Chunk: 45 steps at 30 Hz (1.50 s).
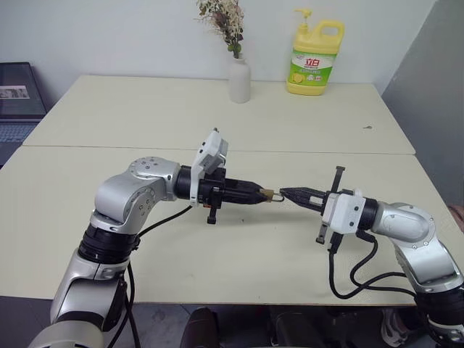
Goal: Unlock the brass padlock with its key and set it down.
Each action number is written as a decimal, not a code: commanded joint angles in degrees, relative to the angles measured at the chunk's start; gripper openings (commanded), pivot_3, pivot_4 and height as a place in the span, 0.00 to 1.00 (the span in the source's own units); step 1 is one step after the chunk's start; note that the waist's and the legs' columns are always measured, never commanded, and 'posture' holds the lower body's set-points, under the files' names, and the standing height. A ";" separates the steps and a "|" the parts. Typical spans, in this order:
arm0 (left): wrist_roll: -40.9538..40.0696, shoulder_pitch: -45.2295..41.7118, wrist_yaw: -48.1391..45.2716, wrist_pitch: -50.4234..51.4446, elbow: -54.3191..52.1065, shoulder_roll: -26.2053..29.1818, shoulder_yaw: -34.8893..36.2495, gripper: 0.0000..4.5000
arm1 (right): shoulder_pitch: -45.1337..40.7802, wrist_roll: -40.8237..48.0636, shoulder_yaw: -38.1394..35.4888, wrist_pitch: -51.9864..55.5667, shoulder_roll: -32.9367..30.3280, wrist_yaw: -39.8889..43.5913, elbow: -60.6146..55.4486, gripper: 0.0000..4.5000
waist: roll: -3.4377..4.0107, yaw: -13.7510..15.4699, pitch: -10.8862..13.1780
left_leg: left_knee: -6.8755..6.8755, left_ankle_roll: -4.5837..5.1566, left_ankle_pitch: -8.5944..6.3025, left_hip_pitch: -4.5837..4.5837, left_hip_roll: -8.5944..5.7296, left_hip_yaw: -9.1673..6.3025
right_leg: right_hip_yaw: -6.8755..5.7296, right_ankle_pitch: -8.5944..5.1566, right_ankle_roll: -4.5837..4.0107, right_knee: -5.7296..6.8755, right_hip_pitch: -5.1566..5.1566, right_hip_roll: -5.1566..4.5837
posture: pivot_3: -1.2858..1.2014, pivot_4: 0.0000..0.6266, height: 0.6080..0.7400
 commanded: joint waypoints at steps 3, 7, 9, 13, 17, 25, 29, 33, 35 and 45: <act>-2.14 -0.26 -0.63 0.50 -2.55 0.81 1.08 0.03 | -0.64 1.05 0.44 -1.61 -0.17 1.85 -0.28 0.00 | 0.00 0.01 0.00 | 0.00 0.00 0.00 -0.01 0.00 0.01 | 0.01 0.01 -0.01 0.00 0.00 0.00 | 0.52 0.24 1.00; -3.21 0.10 -0.76 1.34 -3.37 1.38 1.12 0.03 | -0.27 1.07 1.14 -2.13 0.12 2.46 -0.26 0.00 | 0.00 0.00 0.00 | 0.00 0.00 0.00 0.00 0.00 0.01 | 0.01 0.00 0.00 0.00 0.00 0.00 | 0.52 0.24 1.00; -3.43 0.11 -0.30 1.54 -3.53 1.43 1.27 0.03 | -0.15 1.19 1.27 -2.14 0.12 2.69 -0.57 0.00 | 0.00 0.03 0.00 | 0.00 0.00 0.00 0.00 0.00 0.01 | 0.01 0.00 0.00 0.00 0.00 0.00 | 0.52 0.24 1.00; -3.56 0.00 0.08 1.74 -3.49 1.46 1.28 0.03 | 0.07 1.33 1.27 -2.03 0.14 3.10 -0.80 0.00 | 0.00 0.03 0.00 | 0.00 0.00 0.00 0.00 0.00 0.00 | 0.01 0.00 0.00 0.00 0.00 0.00 | 0.52 0.24 1.00; -3.49 -0.15 0.28 1.79 -3.32 1.32 1.24 0.03 | 0.32 1.57 1.20 -1.61 0.14 3.37 -1.13 0.00 | 0.00 0.02 0.00 | 0.00 0.00 0.00 0.00 0.00 0.00 | 0.01 0.00 0.00 0.00 0.00 0.00 | 0.52 0.24 1.00; -3.40 -0.28 0.49 1.93 -3.26 1.10 1.26 0.03 | 1.03 2.15 1.18 -0.91 -0.16 3.61 -1.96 0.00 | 0.00 0.02 0.00 | 0.00 0.00 0.00 0.00 0.00 0.00 | 0.01 0.00 0.00 0.00 0.00 0.00 | 0.52 0.24 1.00; -3.34 -0.32 0.63 1.89 -3.19 0.99 1.23 0.03 | 1.20 2.10 1.23 -0.63 -0.24 3.57 -2.17 0.00 | 0.00 0.02 0.00 | 0.00 0.00 0.00 0.00 0.00 0.00 | 0.01 0.00 0.01 0.00 0.00 0.00 | 0.52 0.24 1.00; -3.55 0.47 2.08 2.72 -3.39 0.68 1.68 0.03 | 3.51 1.19 -1.01 3.13 -2.82 3.39 -1.95 0.00 | 0.00 0.05 0.00 | 0.00 0.00 0.00 -0.01 0.00 0.00 | 0.01 -0.01 0.01 0.00 0.00 0.00 | 0.52 0.24 1.00; -3.55 1.55 3.16 3.18 -3.61 0.72 1.93 0.03 | 5.51 2.32 -3.07 5.97 -4.81 3.60 -2.23 0.00 | 0.00 0.08 0.00 | 0.00 0.00 0.00 -0.02 -0.01 0.01 | 0.02 -0.01 0.02 -0.01 0.00 0.00 | 0.52 0.24 1.00; 2.03 7.47 10.76 2.50 -0.20 -2.45 -1.33 0.03 | 8.86 14.44 -7.19 25.03 -8.37 3.23 -13.48 0.69 | 0.02 -0.02 -0.01 | 0.00 0.00 0.00 0.02 0.00 -0.05 | 0.00 -0.13 0.23 0.00 0.02 0.01 | 0.52 0.24 1.00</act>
